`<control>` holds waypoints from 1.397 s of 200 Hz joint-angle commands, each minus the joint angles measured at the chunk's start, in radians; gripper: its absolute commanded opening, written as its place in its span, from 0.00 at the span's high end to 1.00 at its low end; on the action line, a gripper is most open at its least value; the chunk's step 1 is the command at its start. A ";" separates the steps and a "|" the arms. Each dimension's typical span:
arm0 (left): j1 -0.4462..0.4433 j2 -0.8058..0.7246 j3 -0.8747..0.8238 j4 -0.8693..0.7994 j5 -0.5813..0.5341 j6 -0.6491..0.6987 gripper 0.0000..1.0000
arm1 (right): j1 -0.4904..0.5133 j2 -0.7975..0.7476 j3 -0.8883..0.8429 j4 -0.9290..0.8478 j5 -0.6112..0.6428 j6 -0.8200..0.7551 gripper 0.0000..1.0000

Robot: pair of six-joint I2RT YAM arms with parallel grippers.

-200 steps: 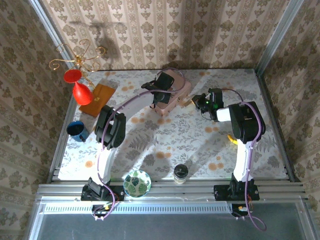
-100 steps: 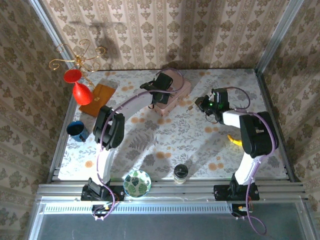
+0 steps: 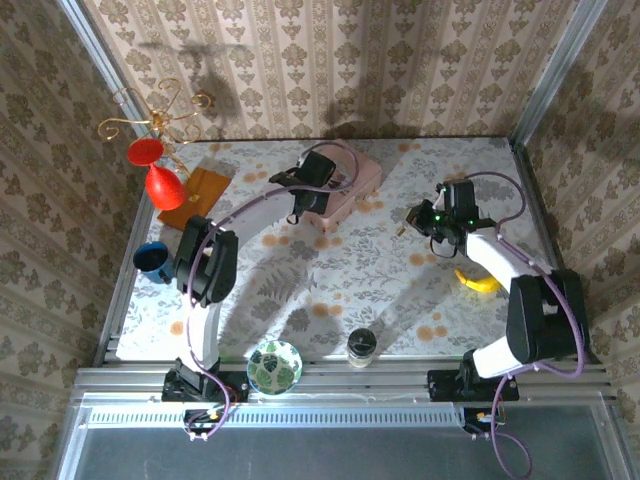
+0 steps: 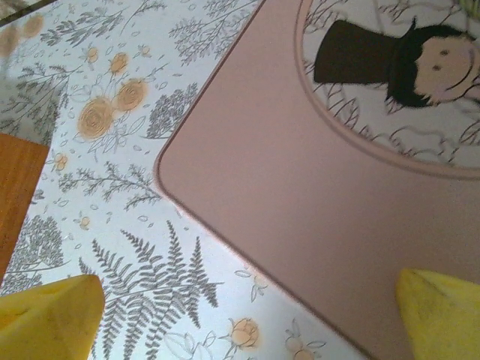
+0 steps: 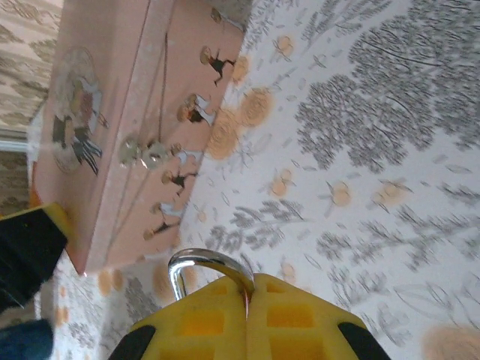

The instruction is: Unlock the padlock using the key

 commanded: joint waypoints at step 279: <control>-0.002 -0.485 -0.443 -0.004 0.041 -0.073 0.00 | 0.019 0.635 0.631 -0.570 0.292 -0.303 0.83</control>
